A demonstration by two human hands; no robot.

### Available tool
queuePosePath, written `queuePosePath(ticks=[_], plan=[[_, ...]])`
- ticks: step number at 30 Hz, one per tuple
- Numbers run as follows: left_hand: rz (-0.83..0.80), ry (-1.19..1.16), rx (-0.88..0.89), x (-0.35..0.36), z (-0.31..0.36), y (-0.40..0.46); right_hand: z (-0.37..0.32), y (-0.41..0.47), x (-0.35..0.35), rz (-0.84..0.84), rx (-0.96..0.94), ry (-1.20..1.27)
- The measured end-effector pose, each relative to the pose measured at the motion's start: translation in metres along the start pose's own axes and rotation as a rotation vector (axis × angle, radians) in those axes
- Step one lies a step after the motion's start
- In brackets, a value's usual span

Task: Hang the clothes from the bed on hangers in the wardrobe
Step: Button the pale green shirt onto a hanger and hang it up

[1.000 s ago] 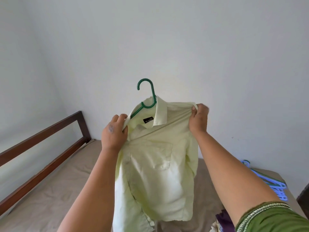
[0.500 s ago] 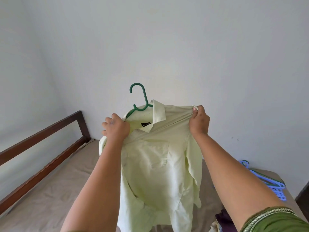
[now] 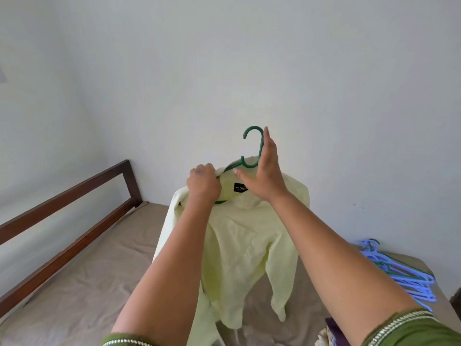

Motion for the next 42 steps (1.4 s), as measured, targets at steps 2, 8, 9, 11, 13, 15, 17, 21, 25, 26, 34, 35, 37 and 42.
queuePosePath(ticks=[2, 8, 9, 11, 13, 15, 17, 21, 25, 26, 34, 35, 37, 42], plan=[[0.016, -0.100, 0.023, 0.003, -0.004, 0.000, 0.018, 0.006, -0.003, 0.017, 0.216, 0.086], [0.009, -0.246, -0.025, 0.008, -0.035, -0.007, 0.048, 0.016, -0.006, 0.086, 0.427, 0.320], [0.003, -0.176, -0.052, 0.008, -0.045, -0.008, 0.053, 0.014, -0.007, 0.124, 0.464, 0.385], [-0.001, -0.083, -0.108, 0.008, -0.067, -0.011, 0.065, 0.009, -0.009, 0.164, 0.535, 0.447], [0.001, -0.076, -0.157, 0.010, -0.084, -0.014, 0.072, 0.006, -0.003, 0.142, 0.591, 0.543], [0.006, -0.089, -0.191, 0.012, -0.089, -0.019, 0.074, 0.005, 0.003, 0.116, 0.606, 0.544], [0.026, -0.138, -0.228, 0.012, -0.089, -0.022, 0.070, 0.005, 0.003, 0.108, 0.562, 0.444], [0.107, -0.209, -0.273, 0.006, -0.085, -0.025, 0.052, 0.007, -0.003, 0.040, 0.343, 0.012], [0.184, -0.303, -0.307, 0.005, -0.084, -0.027, 0.047, 0.005, -0.002, 0.012, 0.257, -0.089], [0.219, -0.309, -0.305, 0.004, -0.085, -0.028, 0.049, 0.003, -0.002, 0.018, 0.264, -0.082], [0.132, -0.234, -0.284, 0.023, -0.082, -0.025, 0.068, -0.007, -0.020, 0.344, 0.466, 0.019], [0.121, -0.279, -0.321, 0.027, -0.086, -0.027, 0.067, -0.006, -0.021, 0.358, 0.449, 0.017], [0.118, -0.428, -0.429, 0.034, -0.094, -0.030, 0.064, -0.004, -0.020, 0.370, 0.399, 0.002], [0.180, -0.505, -0.397, 0.038, -0.096, -0.040, 0.061, -0.003, -0.021, 0.416, 0.342, -0.005]])
Point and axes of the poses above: each hand's wrist, its own y-axis towards the middle knuckle, its own x-axis out of the palm, z = x × y, the point moved 8 cm from there along y, towards the middle knuckle, and after that the axes turned 3 degrees about -y, right-handed, at the moved point
